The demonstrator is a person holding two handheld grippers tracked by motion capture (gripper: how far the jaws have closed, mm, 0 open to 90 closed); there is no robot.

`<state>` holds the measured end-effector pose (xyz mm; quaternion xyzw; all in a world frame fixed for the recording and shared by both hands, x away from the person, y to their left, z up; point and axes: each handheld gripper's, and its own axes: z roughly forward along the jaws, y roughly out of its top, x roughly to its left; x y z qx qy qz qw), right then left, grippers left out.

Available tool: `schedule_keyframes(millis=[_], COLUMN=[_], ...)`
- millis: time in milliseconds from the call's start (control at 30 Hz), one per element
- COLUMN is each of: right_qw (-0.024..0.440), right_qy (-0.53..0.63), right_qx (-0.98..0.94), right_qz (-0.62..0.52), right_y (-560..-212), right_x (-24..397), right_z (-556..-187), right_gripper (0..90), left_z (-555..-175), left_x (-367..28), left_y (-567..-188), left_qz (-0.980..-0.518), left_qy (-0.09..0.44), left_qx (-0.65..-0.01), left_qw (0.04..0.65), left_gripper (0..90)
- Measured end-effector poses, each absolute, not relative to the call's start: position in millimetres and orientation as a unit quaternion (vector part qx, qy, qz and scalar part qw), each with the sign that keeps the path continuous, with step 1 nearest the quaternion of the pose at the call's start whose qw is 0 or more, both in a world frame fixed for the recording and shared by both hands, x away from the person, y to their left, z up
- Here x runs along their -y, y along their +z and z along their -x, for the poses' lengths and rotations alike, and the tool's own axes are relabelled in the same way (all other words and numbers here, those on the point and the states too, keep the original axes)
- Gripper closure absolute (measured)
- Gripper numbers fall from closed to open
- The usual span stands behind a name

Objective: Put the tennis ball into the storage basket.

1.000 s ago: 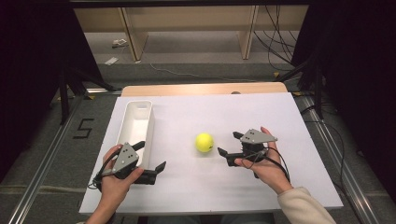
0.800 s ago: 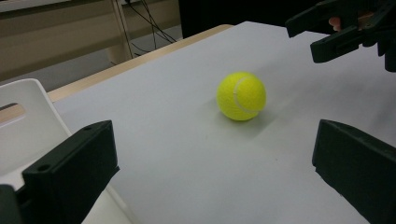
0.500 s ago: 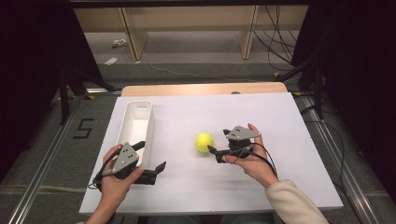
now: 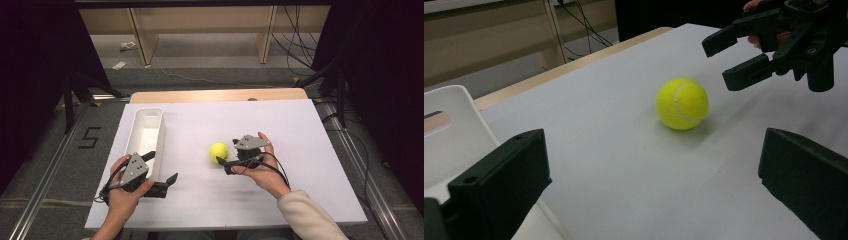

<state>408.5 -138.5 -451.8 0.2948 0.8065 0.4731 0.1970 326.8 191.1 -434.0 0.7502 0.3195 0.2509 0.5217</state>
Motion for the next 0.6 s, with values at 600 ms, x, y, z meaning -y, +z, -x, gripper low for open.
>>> schedule_keyframes(millis=[600], right_qw=[0.191], right_qy=[0.453], right_qx=[-0.816], right_qz=[-0.305], right_y=[-472], right_x=[121], right_z=[-426], right_gripper=[15.6], left_z=[-327], left_x=[-191], left_y=[-434], left_qz=[-0.75], left_qy=[0.251], left_qx=[-0.319], left_qw=[0.522], left_gripper=[0.0])
